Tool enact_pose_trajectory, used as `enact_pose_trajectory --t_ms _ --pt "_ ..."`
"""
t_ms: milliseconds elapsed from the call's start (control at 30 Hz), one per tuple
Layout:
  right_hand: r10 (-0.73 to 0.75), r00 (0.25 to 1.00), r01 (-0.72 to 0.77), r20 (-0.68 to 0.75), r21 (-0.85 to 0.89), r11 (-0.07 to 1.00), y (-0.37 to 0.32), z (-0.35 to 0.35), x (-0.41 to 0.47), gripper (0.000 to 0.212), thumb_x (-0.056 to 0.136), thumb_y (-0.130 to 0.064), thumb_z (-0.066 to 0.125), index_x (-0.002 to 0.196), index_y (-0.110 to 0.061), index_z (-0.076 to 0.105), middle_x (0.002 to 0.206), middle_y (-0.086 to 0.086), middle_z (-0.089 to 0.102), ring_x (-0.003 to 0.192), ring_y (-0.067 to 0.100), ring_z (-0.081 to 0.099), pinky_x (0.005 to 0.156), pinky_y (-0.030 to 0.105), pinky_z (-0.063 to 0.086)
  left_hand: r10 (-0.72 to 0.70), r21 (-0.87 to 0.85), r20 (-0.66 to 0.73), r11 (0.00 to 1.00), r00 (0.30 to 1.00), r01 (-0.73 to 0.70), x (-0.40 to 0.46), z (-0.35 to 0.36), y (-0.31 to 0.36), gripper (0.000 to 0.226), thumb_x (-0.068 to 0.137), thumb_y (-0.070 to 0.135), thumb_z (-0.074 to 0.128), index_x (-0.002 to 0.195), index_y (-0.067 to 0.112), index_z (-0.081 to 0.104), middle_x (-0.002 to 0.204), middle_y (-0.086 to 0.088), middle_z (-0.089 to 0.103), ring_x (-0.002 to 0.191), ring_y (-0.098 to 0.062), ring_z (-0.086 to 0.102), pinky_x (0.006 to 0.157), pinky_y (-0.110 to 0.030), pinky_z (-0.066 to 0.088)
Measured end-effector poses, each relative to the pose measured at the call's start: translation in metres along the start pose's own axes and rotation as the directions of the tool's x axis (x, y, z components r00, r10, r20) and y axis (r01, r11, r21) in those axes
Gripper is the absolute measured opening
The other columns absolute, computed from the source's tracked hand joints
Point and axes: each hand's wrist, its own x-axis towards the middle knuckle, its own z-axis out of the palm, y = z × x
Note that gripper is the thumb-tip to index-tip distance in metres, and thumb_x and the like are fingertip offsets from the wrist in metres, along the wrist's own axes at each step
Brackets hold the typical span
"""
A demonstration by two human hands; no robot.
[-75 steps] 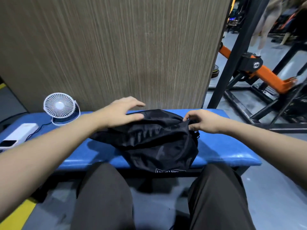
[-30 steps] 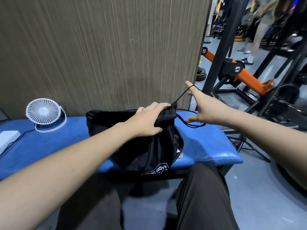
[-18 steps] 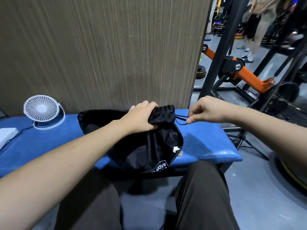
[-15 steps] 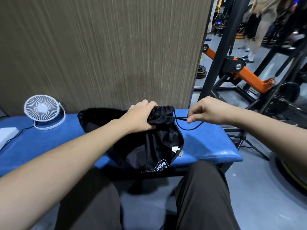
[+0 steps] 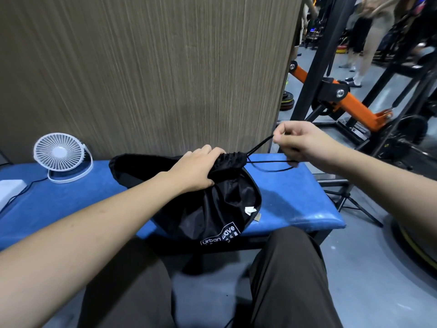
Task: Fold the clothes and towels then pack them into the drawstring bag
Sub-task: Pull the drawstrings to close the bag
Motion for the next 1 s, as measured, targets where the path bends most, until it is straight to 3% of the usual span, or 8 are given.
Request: enact_pose_trajectory --t_ms 167,333,400,567,667,833,900,1000 --pt "0.131 0.986 0.010 0.099 -0.833 0.553 0.004 -0.019 0.006 0.010 0.083 -0.017 0.076 0.079 -0.024 0.069 0.059 -0.006 0.055 0.055 0.009 0.046 0.055 0.025 0.037 -0.015 -0.036 0.033 0.999 0.999 0.016 -0.005 -0.001 -0.010 0.067 0.080 0.013 0.067 0.137 0.033 0.037 0.118 0.001 0.051 0.116 -0.024 0.054 0.099 -0.038 0.040" --pt "-0.096 0.986 0.141 0.132 -0.986 0.093 0.013 -0.018 0.001 0.020 0.080 -0.012 0.050 0.069 -0.020 0.065 0.076 -0.001 0.060 0.076 0.027 0.061 0.064 0.032 0.041 -0.005 0.018 0.049 1.000 0.999 0.004 -0.005 0.005 -0.010 0.068 0.081 0.008 0.062 0.140 0.031 0.036 0.117 0.000 0.051 0.115 -0.025 0.054 0.096 -0.037 0.042" --pt "-0.261 0.929 0.295 0.264 -0.952 0.087 0.018 -0.019 0.000 0.022 0.074 -0.016 0.046 0.064 -0.017 0.065 0.068 -0.004 0.055 0.069 0.024 0.057 0.076 0.037 0.047 -0.016 0.023 0.052 1.000 0.999 0.015 -0.004 0.005 -0.013 0.068 0.081 0.012 0.064 0.140 0.029 0.037 0.117 -0.001 0.051 0.115 -0.025 0.055 0.096 -0.038 0.042" --pt "-0.398 0.914 0.217 -0.083 -0.727 0.651 0.010 -0.019 -0.005 0.021 0.080 0.009 0.060 0.085 -0.009 0.070 0.089 0.001 0.059 0.079 0.020 0.061 0.074 0.042 0.054 -0.054 -0.003 0.091 0.999 0.994 0.054 -0.005 0.006 -0.019 0.066 0.083 0.020 0.067 0.141 0.026 0.037 0.121 -0.003 0.052 0.116 -0.027 0.055 0.097 -0.039 0.043" --pt "-0.539 0.820 0.120 -0.194 -0.862 0.493 0.010 -0.014 -0.004 0.022 0.080 0.004 0.063 0.093 -0.014 0.061 0.093 0.004 0.057 0.080 0.024 0.055 0.070 0.044 0.049 -0.035 -0.024 0.084 0.999 0.996 0.037 -0.004 0.007 -0.015 0.067 0.083 0.019 0.067 0.142 0.026 0.036 0.123 -0.004 0.053 0.117 -0.027 0.055 0.098 -0.039 0.043" --pt "-0.765 0.637 0.073 0.099 -0.995 -0.068 0.023 -0.014 0.001 0.029 0.076 0.014 0.049 0.096 -0.006 0.057 0.105 0.018 0.056 0.092 0.033 0.049 0.084 0.044 0.036 -0.032 0.027 0.097 0.999 0.995 0.029 -0.003 0.009 -0.014 0.069 0.082 0.016 0.066 0.144 0.022 0.035 0.125 -0.006 0.052 0.118 -0.029 0.055 0.098 -0.040 0.044" --pt "-0.759 0.650 -0.033 -0.039 -0.999 0.023 0.025 -0.021 0.003 0.032 0.079 0.010 0.049 0.105 -0.006 0.058 0.121 0.021 0.055 0.108 0.037 0.048 0.094 0.048 0.034 -0.066 0.001 0.127 0.998 0.990 0.066 -0.005 0.009 -0.021 0.068 0.084 0.017 0.065 0.143 0.024 0.034 0.124 -0.005 0.052 0.117 -0.029 0.055 0.095 -0.040 0.045" --pt "-0.249 0.815 -0.118 -0.523 -0.571 0.812 0.023 -0.025 0.005 0.025 0.090 0.002 0.058 0.112 -0.010 0.056 0.121 0.018 0.062 0.112 0.032 0.057 0.098 0.043 0.044 -0.102 -0.062 0.141 0.992 0.985 0.112 -0.009 0.008 -0.026 0.064 0.086 0.019 0.063 0.143 0.026 0.035 0.121 -0.003 0.051 0.113 -0.027 0.056 0.091 -0.040 0.047"
